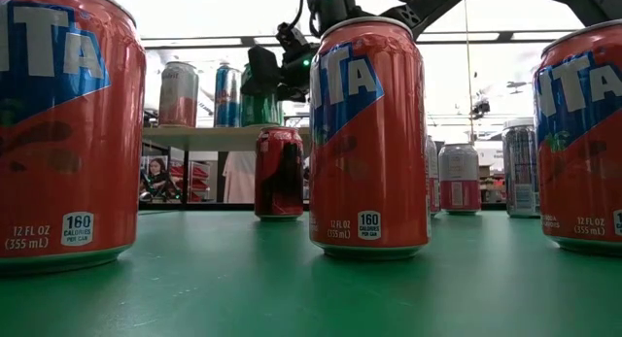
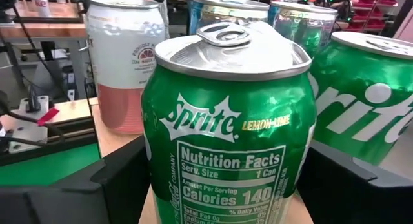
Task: Place canned beverage on shelf
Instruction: Put the green can on the shelf, then put the white and red can on the shelf
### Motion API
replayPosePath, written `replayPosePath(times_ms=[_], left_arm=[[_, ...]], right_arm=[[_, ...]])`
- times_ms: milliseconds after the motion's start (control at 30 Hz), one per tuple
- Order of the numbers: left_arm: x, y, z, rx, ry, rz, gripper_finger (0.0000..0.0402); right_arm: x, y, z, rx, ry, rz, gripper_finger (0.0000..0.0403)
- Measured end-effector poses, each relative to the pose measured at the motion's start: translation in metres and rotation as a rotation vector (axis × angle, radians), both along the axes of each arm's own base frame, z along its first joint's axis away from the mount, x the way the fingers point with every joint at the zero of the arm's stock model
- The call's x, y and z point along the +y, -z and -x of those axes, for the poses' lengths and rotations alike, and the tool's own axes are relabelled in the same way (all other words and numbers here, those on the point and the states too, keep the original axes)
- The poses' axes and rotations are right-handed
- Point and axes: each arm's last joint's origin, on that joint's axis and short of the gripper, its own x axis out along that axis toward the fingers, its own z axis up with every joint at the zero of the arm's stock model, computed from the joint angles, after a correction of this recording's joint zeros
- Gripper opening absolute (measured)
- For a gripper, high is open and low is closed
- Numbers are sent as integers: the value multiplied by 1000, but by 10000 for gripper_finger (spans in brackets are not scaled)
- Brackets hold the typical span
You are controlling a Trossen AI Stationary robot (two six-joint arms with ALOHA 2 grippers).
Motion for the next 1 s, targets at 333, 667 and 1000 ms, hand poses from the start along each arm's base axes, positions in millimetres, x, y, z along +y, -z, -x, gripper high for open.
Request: replayPosePath(times_ms=[333,667,1000], left_arm=[[0,0,0,-1,1,0,326],[0,0,0,-2,2,0,326],[0,0,1,-3,2,-1,326]], right_arm=[[-1,1,0,-3,26,-25,353],[5,-24,9,-30,39,-14,358],[27,-52,20,-40,52,-16,359]])
